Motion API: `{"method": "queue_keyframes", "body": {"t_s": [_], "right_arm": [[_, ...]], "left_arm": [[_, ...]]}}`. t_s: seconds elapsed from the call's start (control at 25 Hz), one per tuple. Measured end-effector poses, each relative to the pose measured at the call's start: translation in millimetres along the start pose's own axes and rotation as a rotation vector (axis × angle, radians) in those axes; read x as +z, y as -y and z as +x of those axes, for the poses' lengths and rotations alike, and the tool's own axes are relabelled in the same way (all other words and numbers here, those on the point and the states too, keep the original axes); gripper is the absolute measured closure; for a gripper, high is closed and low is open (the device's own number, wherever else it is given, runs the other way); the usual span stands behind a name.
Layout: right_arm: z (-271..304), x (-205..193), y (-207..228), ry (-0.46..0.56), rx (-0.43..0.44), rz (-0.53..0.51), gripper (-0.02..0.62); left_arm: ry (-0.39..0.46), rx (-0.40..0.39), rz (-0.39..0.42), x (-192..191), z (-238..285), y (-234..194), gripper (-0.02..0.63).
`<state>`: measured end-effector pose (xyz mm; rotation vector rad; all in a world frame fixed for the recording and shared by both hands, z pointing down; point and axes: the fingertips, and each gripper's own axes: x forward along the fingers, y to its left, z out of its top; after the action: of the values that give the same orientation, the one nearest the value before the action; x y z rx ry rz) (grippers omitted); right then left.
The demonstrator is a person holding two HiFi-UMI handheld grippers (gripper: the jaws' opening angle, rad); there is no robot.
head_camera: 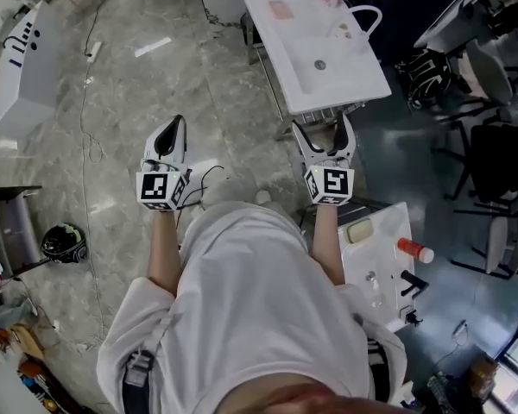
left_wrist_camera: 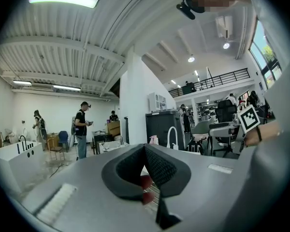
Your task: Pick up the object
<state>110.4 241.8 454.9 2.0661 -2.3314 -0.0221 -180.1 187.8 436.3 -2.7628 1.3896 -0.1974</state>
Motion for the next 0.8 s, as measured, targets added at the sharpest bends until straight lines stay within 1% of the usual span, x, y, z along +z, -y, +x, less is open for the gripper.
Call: {"method": "queue_keyframes", "body": {"t_s": [0.16,0.32,0.44,0.56,0.8], "right_arm": [[18,-12,-1,-0.029,0.022,0.008,0.127],[54,-24,2,-0.054,0.033,0.0,0.129],[94,-32,11,-0.064,0.024,0.019,0.133],[144,-35,22,-0.078,0.012,0.04,0.135],[245,-38,37,-0.126,-0.042,0.041,0.141]], "left_arm": [[-0.011,0.02,-0.006,-5,14,-10,0.609],[-0.006,0.016,-0.022,-17,54,-25,0.609],[0.006,0.004,-0.036,-23,99,-44,0.609],[0.022,-0.015,-0.042,-19,154,-72,0.609],[0.035,-0.07,-0.043,-7,256,-145,0.609]]}}
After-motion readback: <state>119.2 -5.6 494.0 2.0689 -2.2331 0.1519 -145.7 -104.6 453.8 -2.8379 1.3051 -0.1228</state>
